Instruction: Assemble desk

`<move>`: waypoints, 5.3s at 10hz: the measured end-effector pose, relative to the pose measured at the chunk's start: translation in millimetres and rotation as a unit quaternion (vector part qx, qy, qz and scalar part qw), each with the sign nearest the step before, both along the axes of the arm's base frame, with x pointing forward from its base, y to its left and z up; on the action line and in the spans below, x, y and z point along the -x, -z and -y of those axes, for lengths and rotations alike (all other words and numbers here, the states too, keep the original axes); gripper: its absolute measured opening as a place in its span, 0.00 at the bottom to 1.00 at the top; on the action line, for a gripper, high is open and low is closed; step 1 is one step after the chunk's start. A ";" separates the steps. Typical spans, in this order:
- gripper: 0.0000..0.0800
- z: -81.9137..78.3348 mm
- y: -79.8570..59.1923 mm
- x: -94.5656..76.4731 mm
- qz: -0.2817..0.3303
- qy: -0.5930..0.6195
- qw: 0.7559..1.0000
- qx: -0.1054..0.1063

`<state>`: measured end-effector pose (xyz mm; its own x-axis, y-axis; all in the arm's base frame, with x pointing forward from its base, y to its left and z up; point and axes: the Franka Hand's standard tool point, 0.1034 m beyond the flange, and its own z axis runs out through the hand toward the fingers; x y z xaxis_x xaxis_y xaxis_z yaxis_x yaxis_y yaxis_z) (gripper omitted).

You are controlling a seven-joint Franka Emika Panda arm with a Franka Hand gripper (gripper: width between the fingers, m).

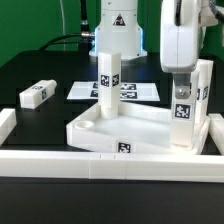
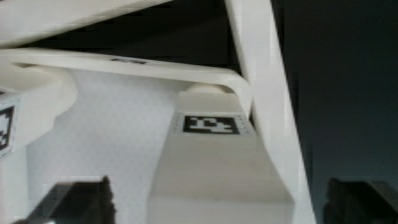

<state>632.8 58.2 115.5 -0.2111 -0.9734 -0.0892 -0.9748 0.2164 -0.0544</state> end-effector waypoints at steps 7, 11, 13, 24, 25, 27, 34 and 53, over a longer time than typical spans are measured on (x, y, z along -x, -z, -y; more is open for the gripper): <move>0.81 1.6 0.0 1.1 0.012 -0.255 0.967 0.024; 0.81 2.6 0.3 1.0 0.006 -0.430 0.900 0.063; 0.81 -0.1 0.8 1.1 0.008 -0.487 0.871 0.066; 0.39 0.1 1.7 1.9 0.013 -0.674 0.735 0.074; 0.36 0.3 1.8 2.0 0.013 -0.668 0.740 0.074; 0.36 0.5 1.8 2.0 0.012 -0.662 0.746 0.074; 0.36 -0.3 2.4 2.4 0.006 -0.472 0.879 0.065; 0.81 -18.6 -0.9 -2.2 -0.006 -0.201 0.979 0.038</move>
Offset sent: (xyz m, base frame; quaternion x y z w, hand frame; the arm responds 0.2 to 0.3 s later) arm 0.0000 0.0000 0.0000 0.0000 0.0000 -0.1938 0.9810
